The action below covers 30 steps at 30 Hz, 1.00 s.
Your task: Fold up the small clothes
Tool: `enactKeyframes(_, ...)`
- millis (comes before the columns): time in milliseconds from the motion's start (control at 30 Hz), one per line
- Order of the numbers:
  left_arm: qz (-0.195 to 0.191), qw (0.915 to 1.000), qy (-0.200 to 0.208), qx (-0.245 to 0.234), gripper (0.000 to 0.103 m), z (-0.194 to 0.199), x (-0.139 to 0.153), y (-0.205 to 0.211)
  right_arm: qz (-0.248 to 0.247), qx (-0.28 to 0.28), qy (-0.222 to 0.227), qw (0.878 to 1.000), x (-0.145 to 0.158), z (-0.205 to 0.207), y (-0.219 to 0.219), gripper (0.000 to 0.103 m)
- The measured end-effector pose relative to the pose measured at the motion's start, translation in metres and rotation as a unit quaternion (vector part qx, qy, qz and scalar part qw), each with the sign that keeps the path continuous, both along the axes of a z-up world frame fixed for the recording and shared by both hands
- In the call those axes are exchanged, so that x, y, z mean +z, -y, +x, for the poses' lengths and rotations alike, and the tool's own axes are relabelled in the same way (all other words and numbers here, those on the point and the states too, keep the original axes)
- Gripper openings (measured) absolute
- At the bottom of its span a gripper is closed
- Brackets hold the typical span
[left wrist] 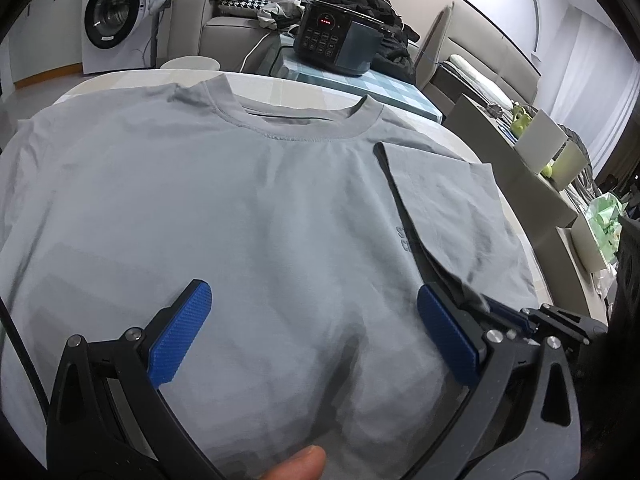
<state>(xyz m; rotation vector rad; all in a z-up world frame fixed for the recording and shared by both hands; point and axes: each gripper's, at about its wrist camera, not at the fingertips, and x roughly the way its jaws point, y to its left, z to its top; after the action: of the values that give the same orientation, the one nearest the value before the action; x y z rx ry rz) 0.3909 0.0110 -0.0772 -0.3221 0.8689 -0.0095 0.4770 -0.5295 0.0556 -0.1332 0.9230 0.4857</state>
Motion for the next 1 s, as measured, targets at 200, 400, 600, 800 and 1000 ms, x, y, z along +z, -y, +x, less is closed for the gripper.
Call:
enactKeyframes(200,-0.006,0.9998,0.001,-0.019,0.102,-0.001,0.002,0.011,0.066,0.052,-0.042,0.996,0.0,0.002,-0.017,0.03)
enactKeyframes(400,-0.009,0.9993,0.005,-0.036,0.102,-0.003,0.006,0.023,0.075,0.036,-0.025,0.996,0.016,-0.012,0.005,0.042)
enactKeyframes(600,0.029,0.9956,0.008,-0.089,0.102,-0.003,0.01,0.061,0.021,-0.054,0.018,0.998,0.023,-0.019,0.063,0.043)
enactKeyframes(800,0.126,0.9872,-0.041,-0.09,0.103,0.01,-0.006,0.084,-0.05,-0.09,-0.011,0.995,-0.007,0.001,0.085,0.044)
enactKeyframes(1000,0.098,0.9902,-0.03,-0.095,0.102,-0.004,0.016,0.079,-0.012,-0.087,0.006,0.996,0.004,-0.006,0.098,0.044)
